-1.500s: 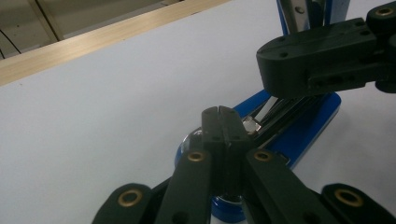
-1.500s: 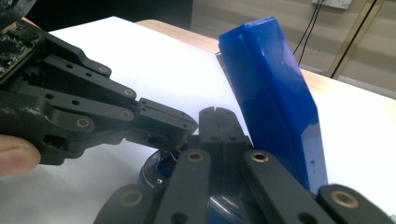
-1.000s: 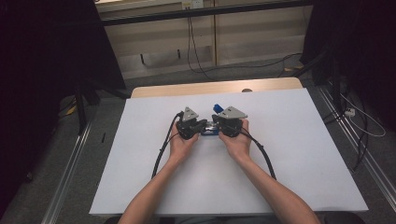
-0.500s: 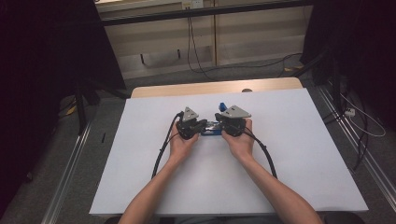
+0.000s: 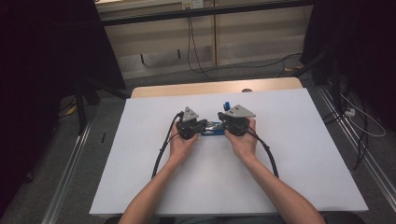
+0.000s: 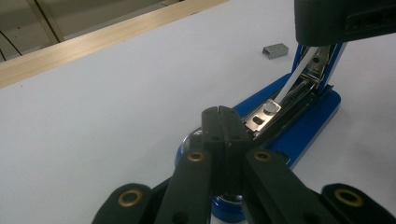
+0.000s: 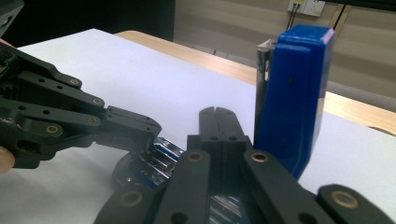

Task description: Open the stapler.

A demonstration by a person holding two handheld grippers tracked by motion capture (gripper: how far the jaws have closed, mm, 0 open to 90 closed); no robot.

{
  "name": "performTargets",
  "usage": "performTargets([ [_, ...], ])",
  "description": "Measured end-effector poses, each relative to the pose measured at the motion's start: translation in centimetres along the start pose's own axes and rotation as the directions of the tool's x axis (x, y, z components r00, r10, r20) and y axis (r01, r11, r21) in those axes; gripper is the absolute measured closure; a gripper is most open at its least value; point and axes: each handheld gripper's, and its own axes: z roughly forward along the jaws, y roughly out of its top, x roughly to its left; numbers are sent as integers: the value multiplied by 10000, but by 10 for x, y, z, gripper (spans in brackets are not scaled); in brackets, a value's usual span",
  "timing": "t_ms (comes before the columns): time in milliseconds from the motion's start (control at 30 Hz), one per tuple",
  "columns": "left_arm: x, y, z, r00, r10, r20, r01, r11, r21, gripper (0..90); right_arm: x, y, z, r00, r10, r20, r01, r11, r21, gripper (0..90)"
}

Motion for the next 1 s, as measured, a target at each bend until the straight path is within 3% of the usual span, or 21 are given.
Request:
performTargets([
  [367, 0, 0, 0, 10000, 42, 0, -42, 10000, 21, 900, 0, 3, -4, 9999, 15, 144, -12, 9998, -214, 900],
  [533, 0, 0, 0, 10000, 55, 3, -55, 10000, 22, 900, -10, 5, -10, 9995, 179, 242, -172, 9994, -287, 900],
  [1000, 0, 0, 0, 10000, 34, 17, -34, 10000, 54, 900, -16, 7, -16, 9991, 319, 288, -307, 9987, -396, 900],
])
